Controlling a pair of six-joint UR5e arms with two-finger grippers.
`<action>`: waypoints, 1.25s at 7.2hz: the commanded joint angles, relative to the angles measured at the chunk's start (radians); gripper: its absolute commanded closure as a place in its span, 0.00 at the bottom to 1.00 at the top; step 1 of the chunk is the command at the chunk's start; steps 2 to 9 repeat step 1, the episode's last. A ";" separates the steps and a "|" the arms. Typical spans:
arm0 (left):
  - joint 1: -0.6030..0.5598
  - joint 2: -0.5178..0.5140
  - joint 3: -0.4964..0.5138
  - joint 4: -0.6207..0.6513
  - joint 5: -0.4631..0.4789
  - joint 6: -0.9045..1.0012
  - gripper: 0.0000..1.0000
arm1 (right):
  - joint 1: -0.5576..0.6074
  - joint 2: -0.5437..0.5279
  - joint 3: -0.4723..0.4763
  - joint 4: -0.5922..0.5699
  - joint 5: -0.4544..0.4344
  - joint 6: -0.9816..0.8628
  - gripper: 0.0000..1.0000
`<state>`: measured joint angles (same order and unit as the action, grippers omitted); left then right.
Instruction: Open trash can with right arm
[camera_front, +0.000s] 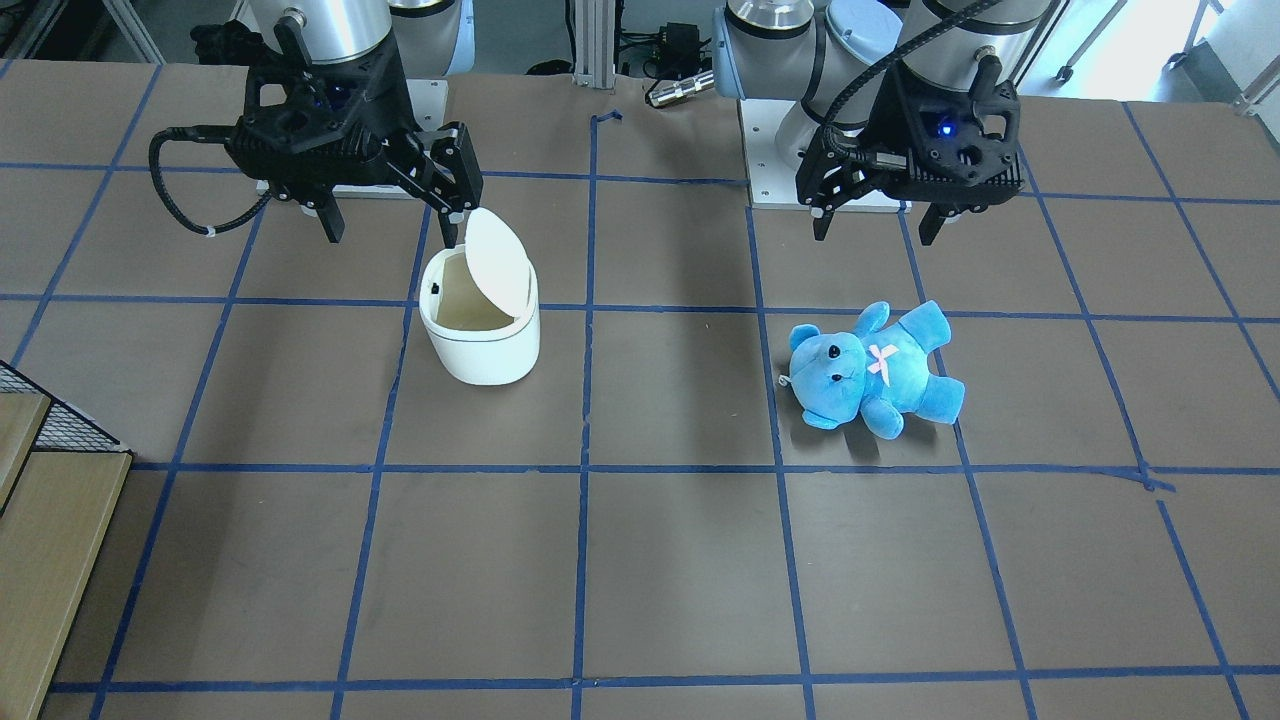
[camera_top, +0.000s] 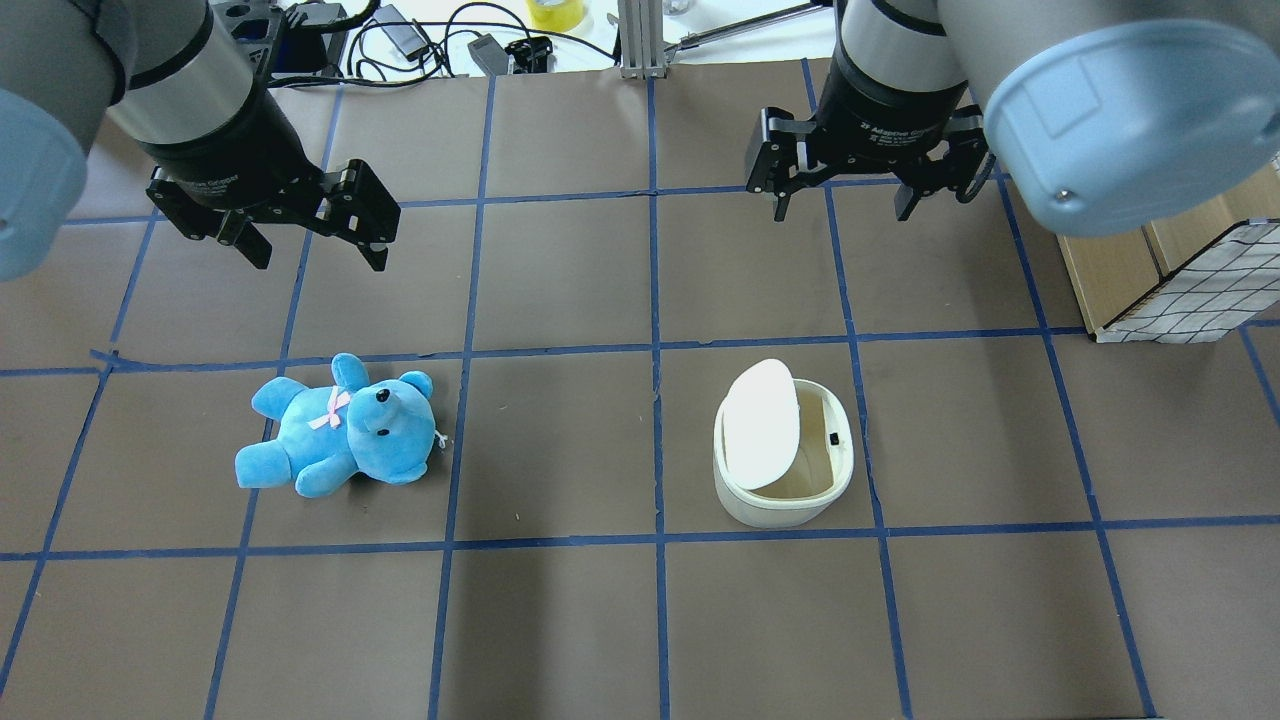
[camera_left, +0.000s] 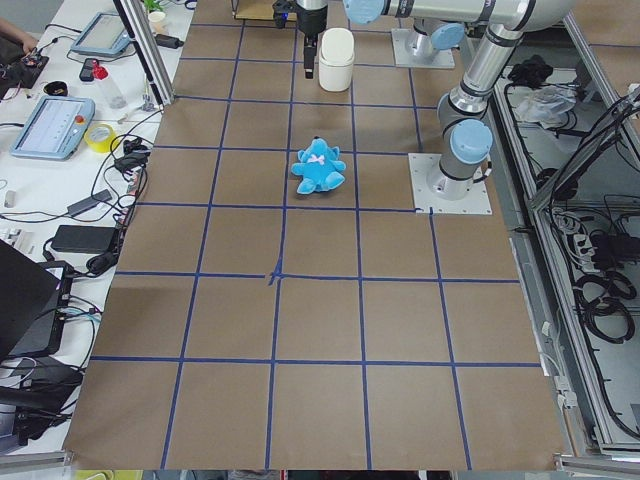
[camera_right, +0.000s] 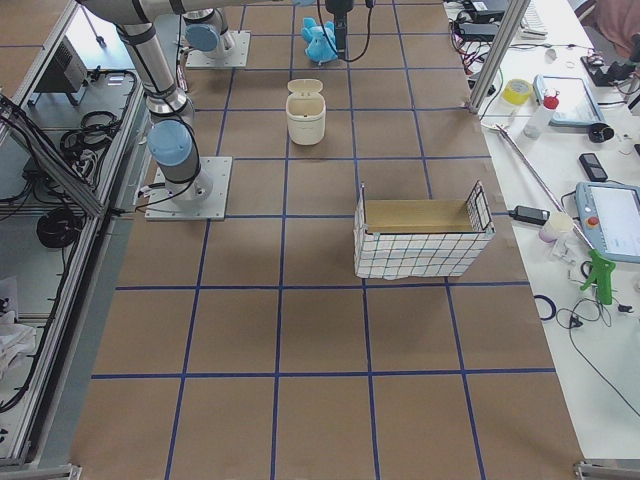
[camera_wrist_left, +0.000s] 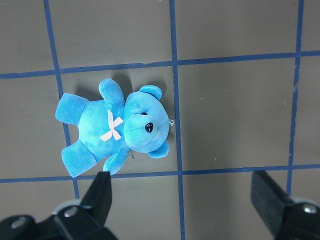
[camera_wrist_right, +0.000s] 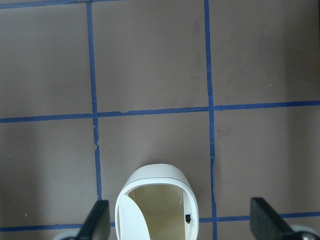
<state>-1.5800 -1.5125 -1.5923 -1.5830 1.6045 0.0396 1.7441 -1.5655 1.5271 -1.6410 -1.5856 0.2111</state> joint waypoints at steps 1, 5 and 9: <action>0.000 0.000 0.000 0.000 0.000 0.000 0.00 | -0.023 0.001 -0.005 0.010 -0.001 -0.059 0.00; 0.000 0.000 0.000 0.000 0.000 0.000 0.00 | -0.023 0.001 -0.005 0.010 -0.001 -0.059 0.00; 0.000 0.000 0.000 0.000 0.000 0.000 0.00 | -0.023 0.001 -0.005 0.010 -0.001 -0.059 0.00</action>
